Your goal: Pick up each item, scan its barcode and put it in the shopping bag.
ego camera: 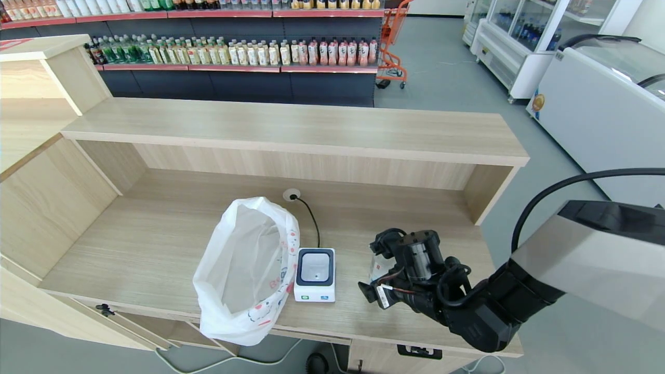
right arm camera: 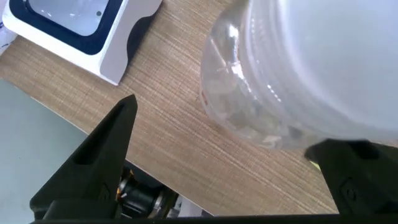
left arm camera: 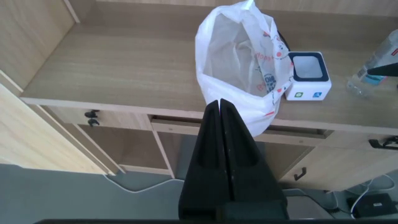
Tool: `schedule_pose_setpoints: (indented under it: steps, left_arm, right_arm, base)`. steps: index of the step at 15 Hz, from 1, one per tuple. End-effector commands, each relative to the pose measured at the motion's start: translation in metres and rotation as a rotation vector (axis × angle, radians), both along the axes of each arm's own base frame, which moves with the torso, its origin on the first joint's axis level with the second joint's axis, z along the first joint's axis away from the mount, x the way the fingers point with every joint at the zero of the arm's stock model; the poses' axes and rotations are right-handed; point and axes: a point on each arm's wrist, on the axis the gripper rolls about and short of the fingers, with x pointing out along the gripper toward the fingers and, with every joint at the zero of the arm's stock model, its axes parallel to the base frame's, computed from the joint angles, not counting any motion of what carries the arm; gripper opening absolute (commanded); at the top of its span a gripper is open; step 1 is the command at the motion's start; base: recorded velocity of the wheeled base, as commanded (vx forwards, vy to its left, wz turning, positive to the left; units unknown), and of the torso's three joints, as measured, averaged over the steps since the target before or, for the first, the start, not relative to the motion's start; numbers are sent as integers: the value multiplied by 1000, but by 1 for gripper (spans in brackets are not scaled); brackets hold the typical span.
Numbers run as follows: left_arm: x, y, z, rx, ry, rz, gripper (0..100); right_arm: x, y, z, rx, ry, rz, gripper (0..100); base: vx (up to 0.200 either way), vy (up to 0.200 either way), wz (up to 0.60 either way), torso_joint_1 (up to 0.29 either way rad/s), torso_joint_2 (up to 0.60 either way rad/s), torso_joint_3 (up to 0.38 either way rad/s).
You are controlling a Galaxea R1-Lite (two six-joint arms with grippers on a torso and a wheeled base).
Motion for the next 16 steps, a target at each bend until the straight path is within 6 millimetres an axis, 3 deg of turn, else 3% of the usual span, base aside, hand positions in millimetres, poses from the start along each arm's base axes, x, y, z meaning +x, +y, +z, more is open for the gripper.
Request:
schedule_pose_setpoints:
  steps: [1,9,16]
  left_arm:
    - [0,0,0,1,2,0,0]
    - [0,0,0,1,0,0,0]
    - [0,0,0,1,0,0,0]
  right_arm:
    - [5,3,-7,-6,1,2,100]
    - [20,16,-18,9,-28,7,100]
    - [32,23,-15,22,-87,14,100]
  base:
    - [0,0,0,0,0,0]
    - [0,0,0,0,0,0]
    - [0,0,0,0,0,0]
